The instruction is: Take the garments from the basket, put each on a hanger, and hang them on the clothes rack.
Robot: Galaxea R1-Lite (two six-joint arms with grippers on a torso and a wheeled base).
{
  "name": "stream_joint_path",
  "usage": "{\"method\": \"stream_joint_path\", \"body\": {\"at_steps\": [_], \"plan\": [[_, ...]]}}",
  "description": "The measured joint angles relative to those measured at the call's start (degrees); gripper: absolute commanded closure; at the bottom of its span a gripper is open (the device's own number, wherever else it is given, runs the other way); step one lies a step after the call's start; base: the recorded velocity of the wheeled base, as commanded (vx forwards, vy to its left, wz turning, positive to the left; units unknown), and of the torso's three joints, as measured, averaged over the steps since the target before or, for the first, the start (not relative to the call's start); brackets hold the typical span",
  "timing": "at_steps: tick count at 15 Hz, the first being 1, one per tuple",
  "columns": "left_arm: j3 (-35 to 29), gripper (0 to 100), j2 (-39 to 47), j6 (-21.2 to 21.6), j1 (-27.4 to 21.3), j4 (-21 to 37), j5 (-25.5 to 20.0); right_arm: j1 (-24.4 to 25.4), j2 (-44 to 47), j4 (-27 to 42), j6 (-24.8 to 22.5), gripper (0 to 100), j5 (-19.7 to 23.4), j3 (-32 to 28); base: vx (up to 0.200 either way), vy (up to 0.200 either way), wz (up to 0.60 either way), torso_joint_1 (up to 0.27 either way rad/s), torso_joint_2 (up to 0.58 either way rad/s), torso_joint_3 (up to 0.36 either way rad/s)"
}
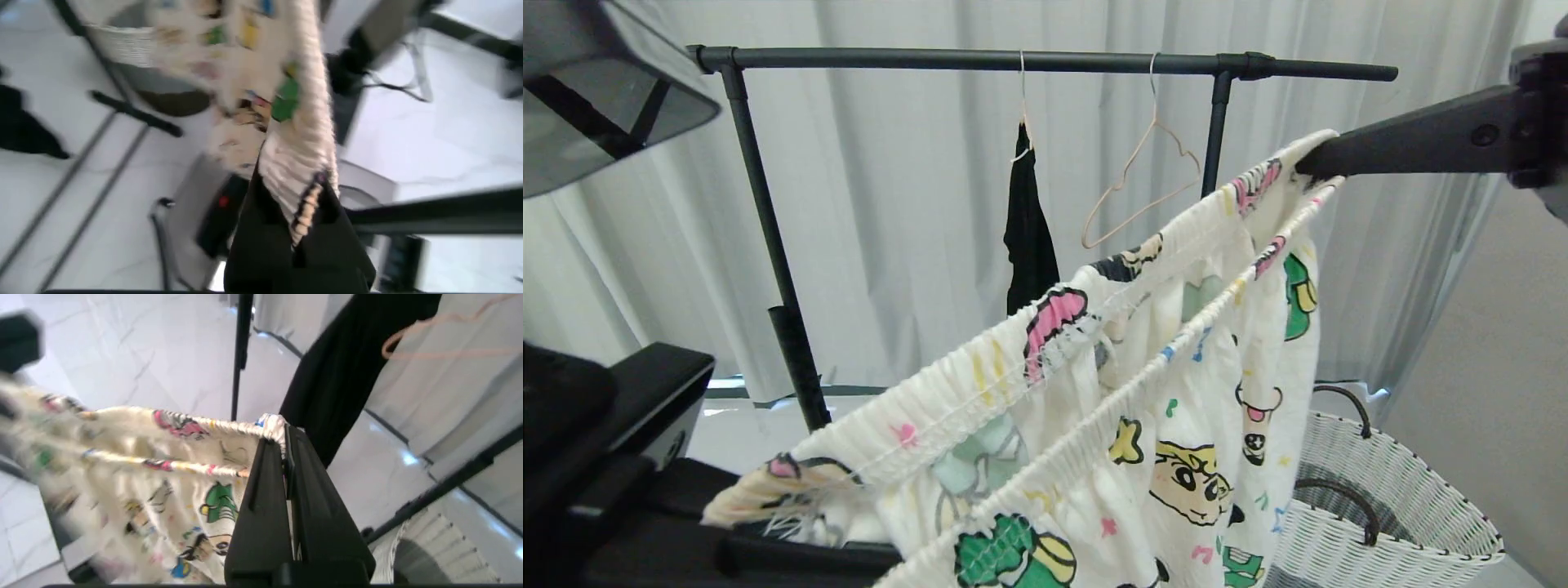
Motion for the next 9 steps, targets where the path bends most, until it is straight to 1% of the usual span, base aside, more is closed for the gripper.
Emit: {"method": "stream_joint_path", "body": {"at_steps": [3, 5, 6, 8, 9], "plan": [[0.2, 100, -1.0, -0.1, -1.1, 0.0, 0.5, -0.1, 1.7, 0.1, 0.0, 100, 0.0, -1.0, 0.000, 0.000, 0.00, 0.000, 0.00, 0.000], [-0.3, 100, -0.4, 0.3, -1.2, 0.0, 3.7, -1.0, 1.5, 1.9, 0.0, 100, -0.1, -0.9, 0.000, 0.000, 0.00, 0.000, 0.00, 0.000], [-1.0, 100, 0.7, 0.7, -0.8, 0.0, 6.9, -1.8, 1.0, 3.8, 0.0, 100, -0.2, -0.8, 0.000, 0.000, 0.00, 0.000, 0.00, 0.000], [-3.5, 100, 4.2, 2.9, 0.8, -0.4, 16.2, -2.7, -0.4, 7.6, 0.0, 100, -0.2, -0.8, 0.000, 0.000, 0.00, 0.000, 0.00, 0.000], [-5.0, 100, 6.1, 3.5, 1.6, -1.7, 19.2, -2.9, -1.1, 8.6, 0.0, 100, -0.2, -0.7, 0.000, 0.000, 0.00, 0.000, 0.00, 0.000]]}}
